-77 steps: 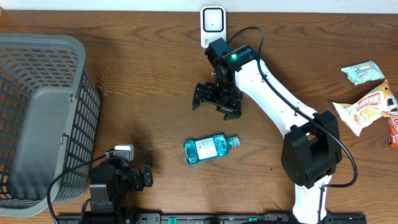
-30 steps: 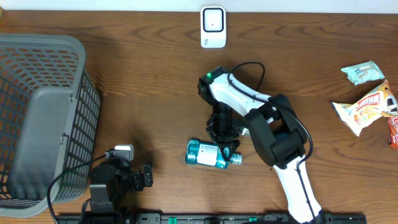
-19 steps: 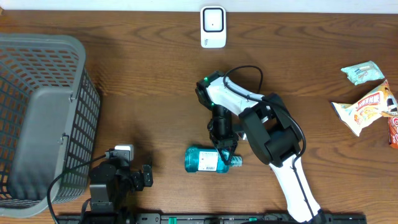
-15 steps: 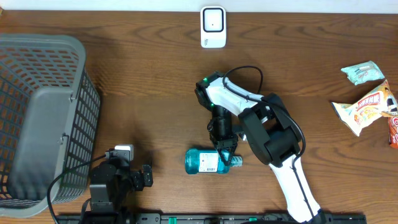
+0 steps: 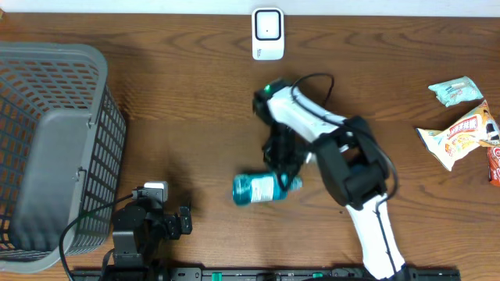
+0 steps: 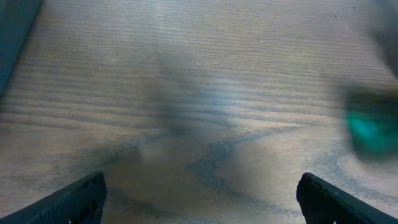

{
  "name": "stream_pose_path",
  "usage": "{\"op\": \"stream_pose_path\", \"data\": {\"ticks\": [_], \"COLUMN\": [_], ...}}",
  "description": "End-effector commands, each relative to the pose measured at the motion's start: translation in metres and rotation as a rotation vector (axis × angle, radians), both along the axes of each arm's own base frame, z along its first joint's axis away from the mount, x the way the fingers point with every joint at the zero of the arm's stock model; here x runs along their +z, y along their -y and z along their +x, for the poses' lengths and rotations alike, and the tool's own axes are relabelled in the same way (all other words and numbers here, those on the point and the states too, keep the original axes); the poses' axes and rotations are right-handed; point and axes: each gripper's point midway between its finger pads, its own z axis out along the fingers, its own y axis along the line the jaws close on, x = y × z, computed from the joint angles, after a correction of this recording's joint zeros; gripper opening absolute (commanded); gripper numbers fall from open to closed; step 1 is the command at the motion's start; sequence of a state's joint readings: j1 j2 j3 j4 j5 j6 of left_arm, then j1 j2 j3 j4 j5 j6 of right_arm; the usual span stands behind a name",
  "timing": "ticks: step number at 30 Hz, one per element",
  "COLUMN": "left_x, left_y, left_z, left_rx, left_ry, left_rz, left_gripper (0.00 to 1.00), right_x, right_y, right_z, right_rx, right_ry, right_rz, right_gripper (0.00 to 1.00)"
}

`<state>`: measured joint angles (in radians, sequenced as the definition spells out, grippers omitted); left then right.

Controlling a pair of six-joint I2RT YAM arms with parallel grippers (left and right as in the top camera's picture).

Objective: Scan the item barcode
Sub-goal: 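Lift the bottle by its cap and swing it upright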

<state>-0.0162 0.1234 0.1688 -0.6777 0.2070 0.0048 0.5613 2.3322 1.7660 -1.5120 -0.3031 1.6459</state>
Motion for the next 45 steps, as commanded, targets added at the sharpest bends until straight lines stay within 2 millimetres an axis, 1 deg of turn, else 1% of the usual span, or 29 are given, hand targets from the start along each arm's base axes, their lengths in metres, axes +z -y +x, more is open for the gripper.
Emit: {"op": "stream_pose_path", "data": {"ticks": [1, 3, 6, 8, 10, 11, 14, 16, 17, 21, 22, 23, 24, 25, 27, 30, 32, 34, 36, 37, 38, 39, 40, 41, 42, 43, 45], "left_x": [-0.004, -0.004, -0.004, -0.004, -0.004, -0.004, -0.004, -0.004, -0.004, -0.004, -0.004, -0.004, -0.004, -0.004, -0.004, -0.004, -0.004, -0.004, -0.004, -0.004, -0.004, -0.004, -0.004, -0.004, -0.004, -0.004, -0.004], "left_y": [0.000, 0.000, 0.000, 0.000, 0.000, 0.000, 0.000, 0.000, 0.000, 0.000, 0.000, 0.000, 0.000, 0.000, 0.000, 0.000, 0.000, 0.000, 0.000, 0.000, 0.000, 0.000, 0.000, 0.000, 0.000, 0.000, 0.000], "left_z": [-0.002, -0.002, -0.002, -0.002, -0.002, -0.002, -0.002, -0.002, -0.002, -0.002, -0.002, -0.002, -0.002, -0.002, -0.002, -0.002, -0.002, -0.002, -0.002, -0.002, -0.002, -0.002, -0.002, -0.002, -0.002, -0.002, -0.002], "left_rx": [-0.008, -0.008, -0.008, -0.008, -0.008, -0.008, -0.008, -0.008, -0.008, -0.008, -0.008, -0.008, -0.008, -0.008, -0.008, -0.008, -0.008, -0.008, -0.008, -0.008, -0.008, -0.008, -0.008, -0.008, -0.008, -0.008, -0.008], "left_ry": [-0.014, -0.014, -0.014, -0.014, -0.014, -0.014, -0.014, -0.014, -0.014, -0.014, -0.014, -0.014, -0.014, -0.014, -0.014, -0.014, -0.014, -0.014, -0.014, -0.014, -0.014, -0.014, -0.014, -0.014, -0.014, -0.014, -0.014], "left_rz": [0.007, 0.007, 0.007, 0.007, 0.007, 0.007, 0.007, 0.007, 0.007, 0.007, 0.007, 0.006, 0.007, 0.007, 0.007, 0.007, 0.007, 0.007, 0.007, 0.007, 0.007, 0.007, 0.007, 0.007, 0.007, 0.007, 0.007], "left_gripper": [0.98, 0.98, 0.98, 0.98, 0.98, 0.98, 0.98, 0.98, 0.98, 0.98, 0.98, 0.98, 0.98, 0.98, 0.98, 0.98, 0.98, 0.98, 0.98, 0.98, 0.98, 0.98, 0.98, 0.98, 0.98, 0.98, 0.98], "right_x": [0.012, 0.028, 0.048, 0.056, 0.056, 0.053, 0.048, 0.047, 0.046, 0.047, 0.047, 0.046, 0.046, 0.046, 0.046, 0.046, 0.047, 0.048, 0.048, 0.047, 0.047, 0.046, 0.044, 0.043, 0.042, 0.040, 0.036], "right_y": [0.026, 0.029, 0.034, 0.034, 0.029, 0.026, 0.020, 0.017, 0.014, 0.004, -0.002, -0.009, -0.018, -0.030, -0.044, -0.049, -0.051, -0.058, -0.065, -0.072, -0.078, -0.088, -0.096, -0.100, -0.101, -0.099, -0.098], "right_z": [0.055, 0.069, 0.096, 0.111, 0.120, 0.121, 0.118, 0.114, 0.112, 0.110, 0.112, 0.115, 0.120, 0.123, 0.123, 0.117, 0.115, 0.111, 0.106, 0.099, 0.095, 0.090, 0.084, 0.080, 0.079, 0.079, 0.079], "right_rx": [0.128, 0.148, 0.203, 0.249, 0.304, 0.323, 0.349, 0.361, 0.368, 0.448, 0.506, 0.577, 0.669, 0.791, 0.975, 1.118, 1.189, 1.261, 1.318, 1.371, 1.398, 1.424, 1.450, 1.482, 1.519, 1.560, 1.619], "right_ry": [0.270, 0.368, 0.555, 0.649, 0.699, 0.707, 0.703, 0.698, 0.695, 0.698, 0.701, 0.710, 0.722, 0.734, 0.732, 0.707, 0.702, 0.701, 0.692, 0.678, 0.676, 0.679, 0.677, 0.671, 0.663, 0.653, 0.634], "right_rz": [-0.040, -0.058, -0.126, -0.173, -0.182, -0.176, -0.168, -0.167, -0.162, -0.128, -0.096, -0.051, 0.006, 0.084, 0.179, 0.181, 0.153, 0.147, 0.162, 0.201, 0.235, 0.275, 0.302, 0.294, 0.259, 0.190, 0.076], "right_gripper": [0.01, 0.01, 0.04, 0.06, 0.07, 0.07, 0.03, 0.03, 0.06, 0.35, 0.38, 0.40, 0.44, 0.52, 0.63, 0.73, 0.81, 0.89, 0.82, 0.86, 0.84, 0.78, 0.76, 0.77, 0.81, 0.84, 0.87]}}
